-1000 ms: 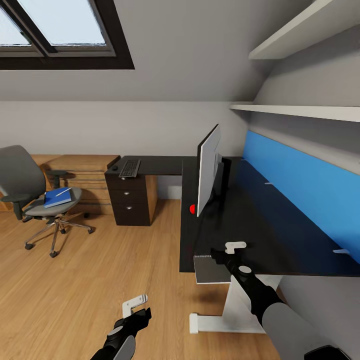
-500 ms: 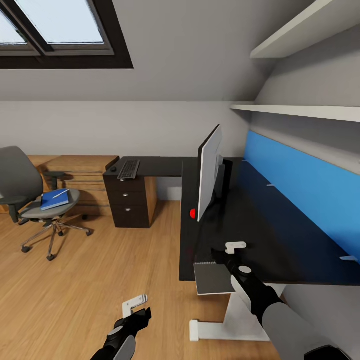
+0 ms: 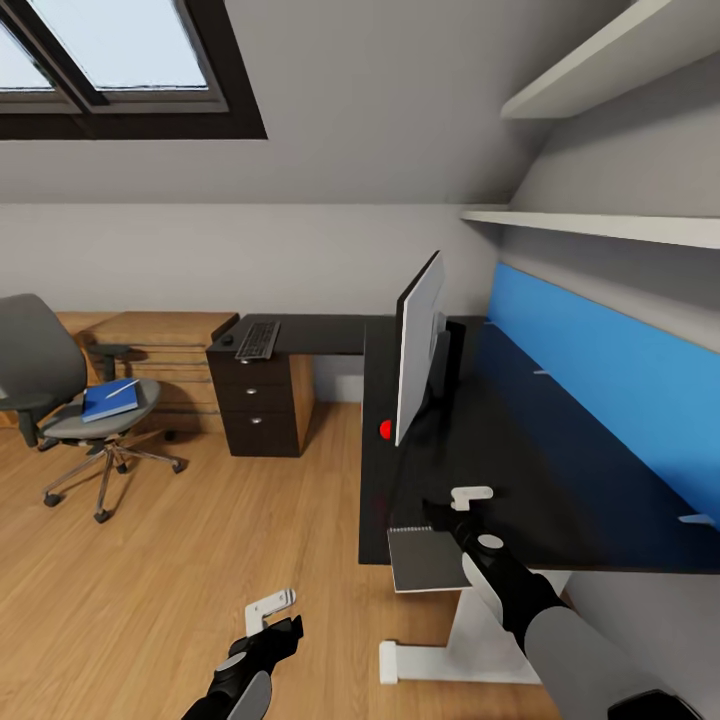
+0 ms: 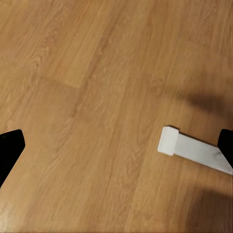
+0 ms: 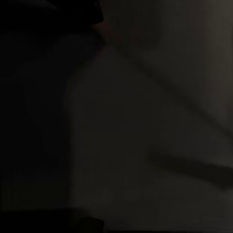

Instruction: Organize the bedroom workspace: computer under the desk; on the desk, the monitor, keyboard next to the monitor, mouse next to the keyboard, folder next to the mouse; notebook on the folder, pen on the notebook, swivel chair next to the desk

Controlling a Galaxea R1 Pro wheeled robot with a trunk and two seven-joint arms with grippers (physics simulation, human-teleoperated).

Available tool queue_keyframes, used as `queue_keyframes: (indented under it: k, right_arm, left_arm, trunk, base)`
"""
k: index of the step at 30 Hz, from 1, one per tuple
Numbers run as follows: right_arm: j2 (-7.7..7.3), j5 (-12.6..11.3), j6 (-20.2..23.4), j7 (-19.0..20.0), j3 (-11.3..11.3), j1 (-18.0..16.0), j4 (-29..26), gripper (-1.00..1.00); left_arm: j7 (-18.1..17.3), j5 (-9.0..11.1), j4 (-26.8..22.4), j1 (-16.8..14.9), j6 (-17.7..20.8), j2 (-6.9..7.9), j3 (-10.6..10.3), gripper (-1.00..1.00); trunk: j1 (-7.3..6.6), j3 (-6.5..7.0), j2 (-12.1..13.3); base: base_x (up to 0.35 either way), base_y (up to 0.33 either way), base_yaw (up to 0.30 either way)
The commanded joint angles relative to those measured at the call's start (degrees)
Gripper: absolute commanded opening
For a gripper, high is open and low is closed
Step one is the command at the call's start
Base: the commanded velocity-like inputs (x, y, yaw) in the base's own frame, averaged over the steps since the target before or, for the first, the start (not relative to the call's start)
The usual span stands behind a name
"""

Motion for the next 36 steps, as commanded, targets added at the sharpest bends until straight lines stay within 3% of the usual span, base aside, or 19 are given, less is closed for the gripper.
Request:
queue_keyframes:
  k: [1, 23, 36]
  right_arm:
    - [-0.06, -1.2, 0.1, -0.4, 0.4, 0.0, 0.7, 1.0]
    - [-0.05, -1.2, 0.0, -0.4, 0.4, 0.0, 0.7, 1.0]
    - [-0.2, -1.1, -1.8, -0.5, 0.6, 0.1, -2.6, 1.0]
  left_arm:
    - [0.4, 0.3, -0.1, 0.0, 0.1, 0.03, -0.1, 1.0]
    - [0.4, 0.3, 0.7, 0.0, 0.1, -0.06, -0.3, 1.0]
    - [0.4, 0.5, 0.8, 0.0, 0.1, 0.03, -0.1, 1.0]
  trunk:
    - [-0.23, 0.12, 0.4]
    - [-5.06, 4.07, 9.2]
    - [-5.06, 4.07, 9.2]
  base:
    - [0.0, 0.0, 0.0]
    - [0.0, 0.0, 0.0]
    - [0.0, 0.0, 0.0]
